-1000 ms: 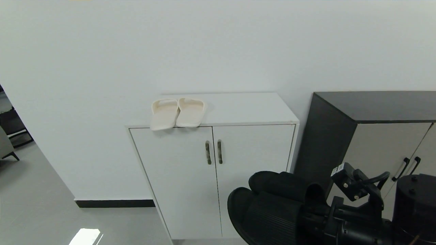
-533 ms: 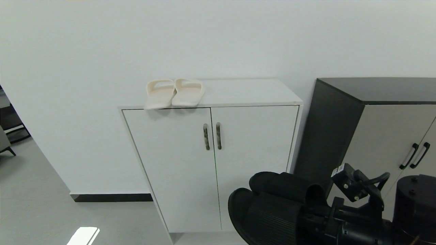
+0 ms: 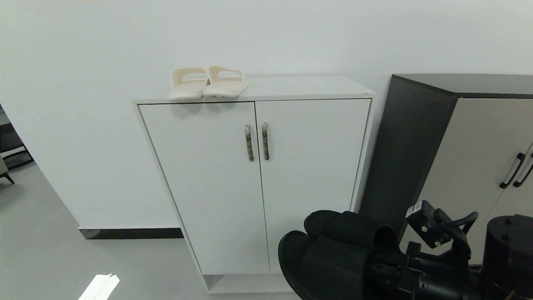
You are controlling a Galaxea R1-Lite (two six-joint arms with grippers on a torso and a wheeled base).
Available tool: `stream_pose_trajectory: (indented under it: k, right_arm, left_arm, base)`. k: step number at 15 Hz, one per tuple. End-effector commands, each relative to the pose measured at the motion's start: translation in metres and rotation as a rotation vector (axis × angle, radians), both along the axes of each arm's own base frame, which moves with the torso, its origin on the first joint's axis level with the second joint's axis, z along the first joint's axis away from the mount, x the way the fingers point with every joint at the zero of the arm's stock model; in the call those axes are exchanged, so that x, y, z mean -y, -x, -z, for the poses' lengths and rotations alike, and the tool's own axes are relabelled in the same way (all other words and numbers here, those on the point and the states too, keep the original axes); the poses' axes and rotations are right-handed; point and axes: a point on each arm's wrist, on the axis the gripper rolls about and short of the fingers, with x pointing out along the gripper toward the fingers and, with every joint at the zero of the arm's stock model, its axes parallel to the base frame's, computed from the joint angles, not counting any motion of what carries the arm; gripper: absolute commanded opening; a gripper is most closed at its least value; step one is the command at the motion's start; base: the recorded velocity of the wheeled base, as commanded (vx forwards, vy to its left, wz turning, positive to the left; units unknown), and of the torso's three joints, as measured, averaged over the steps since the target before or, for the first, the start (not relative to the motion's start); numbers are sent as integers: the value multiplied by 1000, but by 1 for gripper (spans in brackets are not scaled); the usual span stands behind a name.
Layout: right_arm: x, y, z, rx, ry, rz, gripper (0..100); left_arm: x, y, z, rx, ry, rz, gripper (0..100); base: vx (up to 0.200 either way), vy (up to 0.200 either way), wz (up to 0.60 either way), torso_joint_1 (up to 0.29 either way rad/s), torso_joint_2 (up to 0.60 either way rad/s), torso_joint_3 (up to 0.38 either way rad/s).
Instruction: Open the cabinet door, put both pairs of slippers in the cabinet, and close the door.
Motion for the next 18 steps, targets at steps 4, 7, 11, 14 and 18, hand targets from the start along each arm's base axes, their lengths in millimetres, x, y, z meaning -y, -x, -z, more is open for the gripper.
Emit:
stream_pose_trajectory:
  k: [4, 7, 11, 14, 18]
  right_arm:
    - [3, 7, -2, 39, 7, -21, 0]
    - [4, 8, -2, 39, 7, -21, 0]
    - [4, 8, -1, 35, 10, -21, 0]
    - [4, 8, -1, 36, 11, -19, 0]
    - [4, 8, -1, 38, 9, -19, 0]
  left_arm:
    - [1, 0, 0, 2, -15, 44, 0]
    - [1, 0, 0, 2, -56, 49, 0]
    - [1, 0, 0, 2, -13, 49, 0]
    - [1, 0, 0, 2, -15, 49, 0]
    - [1, 0, 0, 0, -15, 49, 0]
  base:
    - [0, 0, 0, -132, 450, 315]
    - [0, 0, 0, -49, 211, 137]
    - [0, 0, 0, -3, 16, 9]
    - [200, 0, 0, -4, -2, 10]
    - [0, 0, 0, 0, 0, 0]
